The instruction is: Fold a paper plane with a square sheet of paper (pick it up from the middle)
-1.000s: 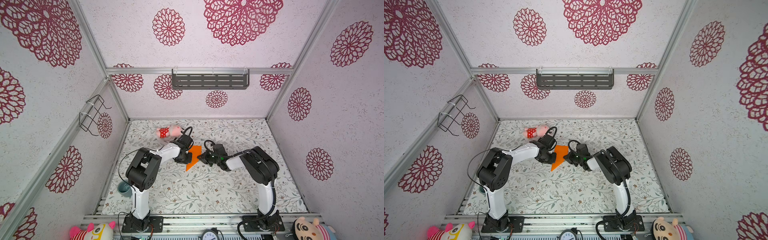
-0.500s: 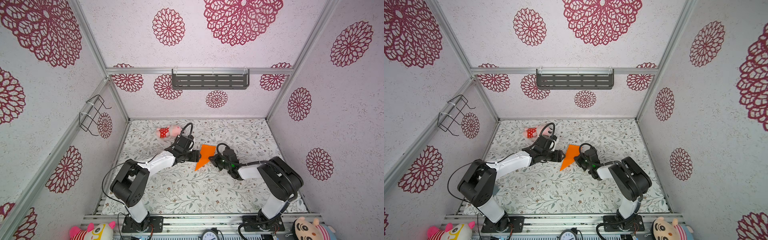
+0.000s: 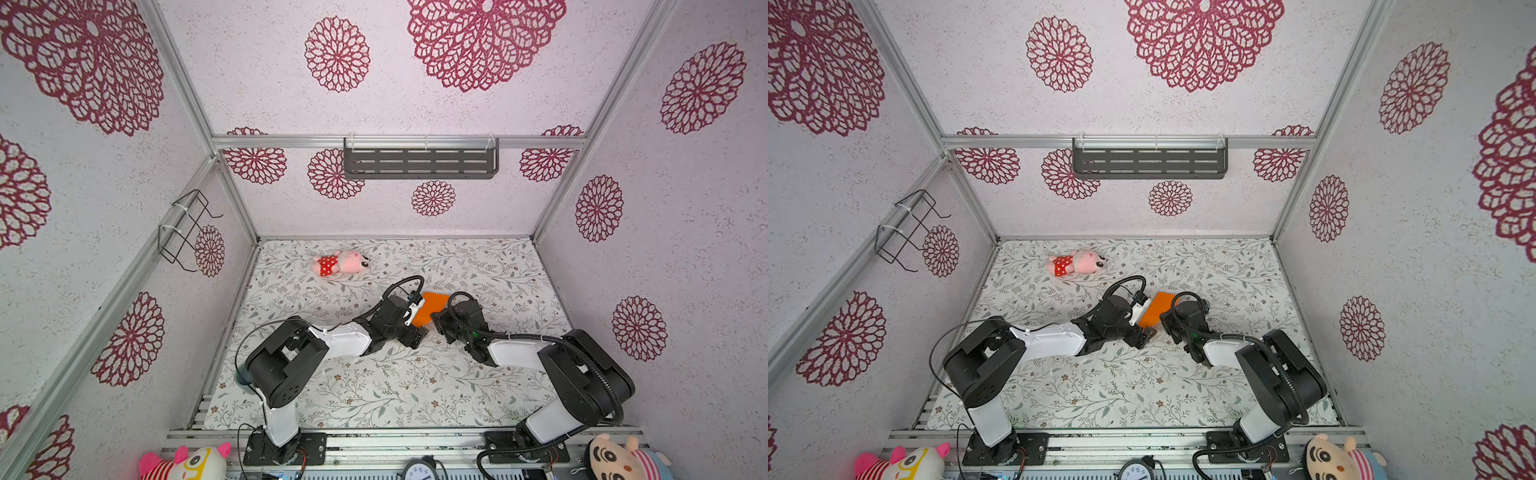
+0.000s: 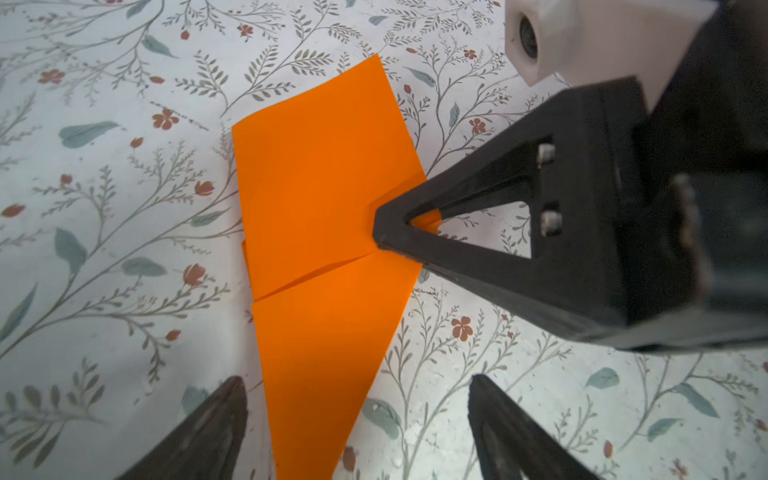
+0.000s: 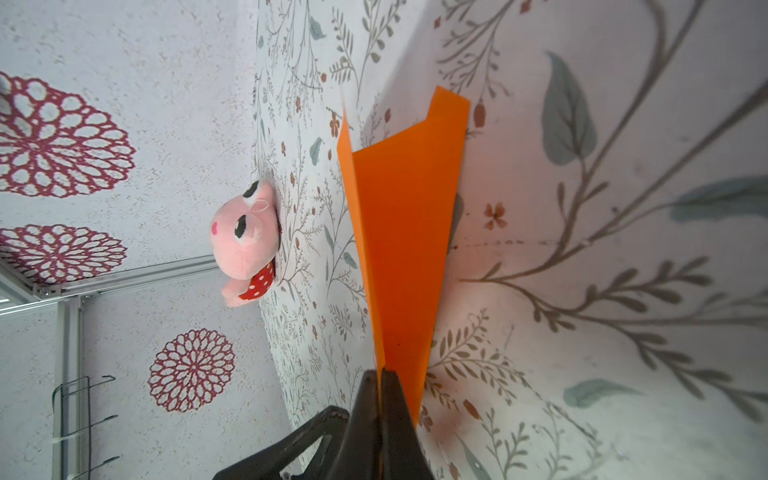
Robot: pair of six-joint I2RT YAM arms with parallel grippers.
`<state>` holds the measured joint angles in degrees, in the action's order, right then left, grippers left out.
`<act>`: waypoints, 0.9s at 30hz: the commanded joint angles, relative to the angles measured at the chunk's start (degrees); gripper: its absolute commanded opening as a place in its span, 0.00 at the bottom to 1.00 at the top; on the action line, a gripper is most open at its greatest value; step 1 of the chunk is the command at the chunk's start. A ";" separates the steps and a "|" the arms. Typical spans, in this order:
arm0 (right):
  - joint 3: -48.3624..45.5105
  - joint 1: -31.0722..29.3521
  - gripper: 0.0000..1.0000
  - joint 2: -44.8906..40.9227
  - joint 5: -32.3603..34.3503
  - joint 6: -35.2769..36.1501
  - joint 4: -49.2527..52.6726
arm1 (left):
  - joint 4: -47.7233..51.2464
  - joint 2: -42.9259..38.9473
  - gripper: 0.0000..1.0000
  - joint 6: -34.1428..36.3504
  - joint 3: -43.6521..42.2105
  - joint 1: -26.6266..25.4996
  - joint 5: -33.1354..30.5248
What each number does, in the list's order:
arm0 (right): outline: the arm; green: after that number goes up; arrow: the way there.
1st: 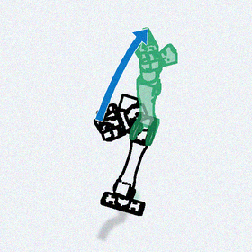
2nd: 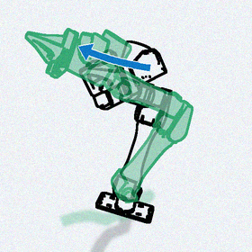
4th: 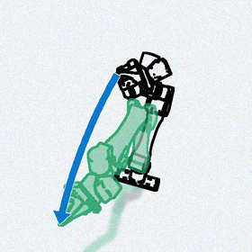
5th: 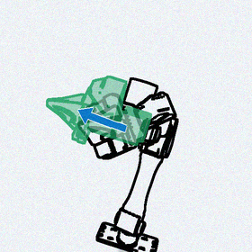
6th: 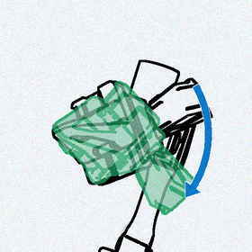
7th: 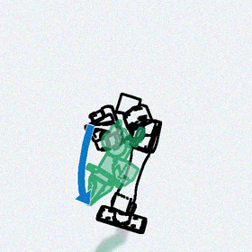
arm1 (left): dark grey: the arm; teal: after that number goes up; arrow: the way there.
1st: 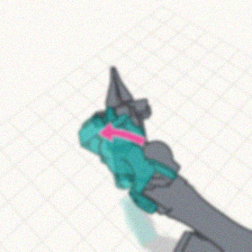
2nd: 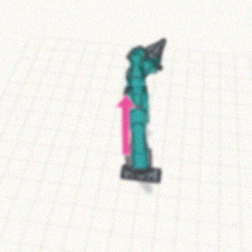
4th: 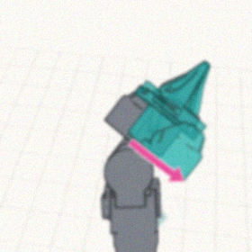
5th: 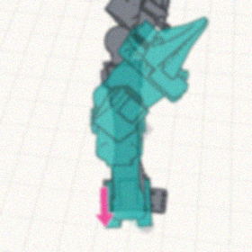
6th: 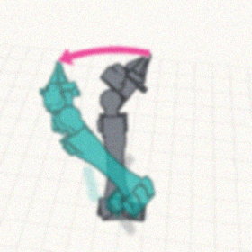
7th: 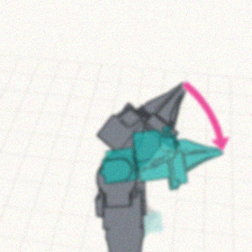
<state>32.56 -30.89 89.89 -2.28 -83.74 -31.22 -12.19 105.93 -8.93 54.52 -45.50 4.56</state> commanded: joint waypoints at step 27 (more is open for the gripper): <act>4.36 1.28 0.06 0.19 -2.29 -7.04 8.58 | -20.26 9.73 0.35 17.68 -2.74 0.68 3.11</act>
<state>35.62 -30.00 90.00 -4.75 -89.71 -24.36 -29.71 115.52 6.66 52.31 -45.21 7.07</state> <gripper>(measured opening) 0.061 0.364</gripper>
